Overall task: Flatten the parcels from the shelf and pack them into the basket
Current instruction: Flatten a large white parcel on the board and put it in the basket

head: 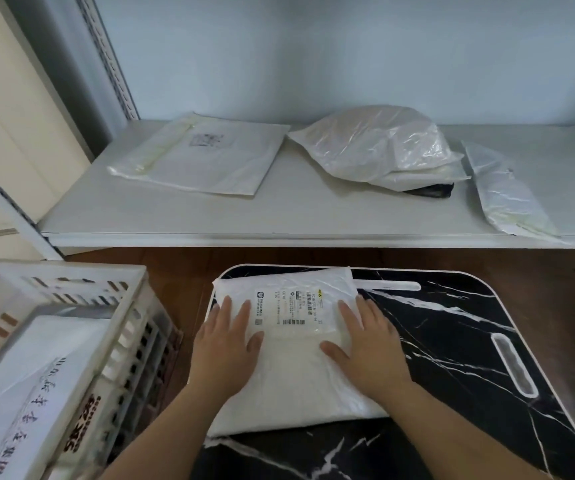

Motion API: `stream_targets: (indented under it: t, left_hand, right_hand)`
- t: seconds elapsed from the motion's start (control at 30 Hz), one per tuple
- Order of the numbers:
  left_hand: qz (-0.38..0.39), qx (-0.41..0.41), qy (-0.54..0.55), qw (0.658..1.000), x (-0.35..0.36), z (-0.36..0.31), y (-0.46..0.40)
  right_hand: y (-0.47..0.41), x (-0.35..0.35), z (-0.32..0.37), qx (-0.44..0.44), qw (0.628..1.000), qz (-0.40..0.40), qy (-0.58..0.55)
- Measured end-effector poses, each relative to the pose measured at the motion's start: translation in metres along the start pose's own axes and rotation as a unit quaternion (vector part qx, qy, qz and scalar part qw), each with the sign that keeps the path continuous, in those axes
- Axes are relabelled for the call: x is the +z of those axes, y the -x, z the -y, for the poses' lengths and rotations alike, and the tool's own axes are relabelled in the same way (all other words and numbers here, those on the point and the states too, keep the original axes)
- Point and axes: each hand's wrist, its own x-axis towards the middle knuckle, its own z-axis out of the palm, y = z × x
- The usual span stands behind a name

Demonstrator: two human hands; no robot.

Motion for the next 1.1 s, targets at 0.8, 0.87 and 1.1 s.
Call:
stream_targets:
  t: [0.8, 0.87, 1.1]
  left_hand:
    - [-0.061, 0.09, -0.008, 0.994, 0.071, 0.004, -0.022]
    - [-0.064, 0.088, -0.01, 0.994, 0.071, 0.003, -0.023]
    - [-0.062, 0.081, -0.028, 0.994, 0.071, 0.002, -0.023]
  right_hand:
    - [-0.024, 0.073, 0.018, -0.078, 0.995, -0.046, 0.029]
    - [-0.025, 0.072, 0.018, -0.076, 0.996, -0.046, 0.031]
    - [-0.027, 0.074, 0.018, -0.075, 0.996, -0.025, 0.038]
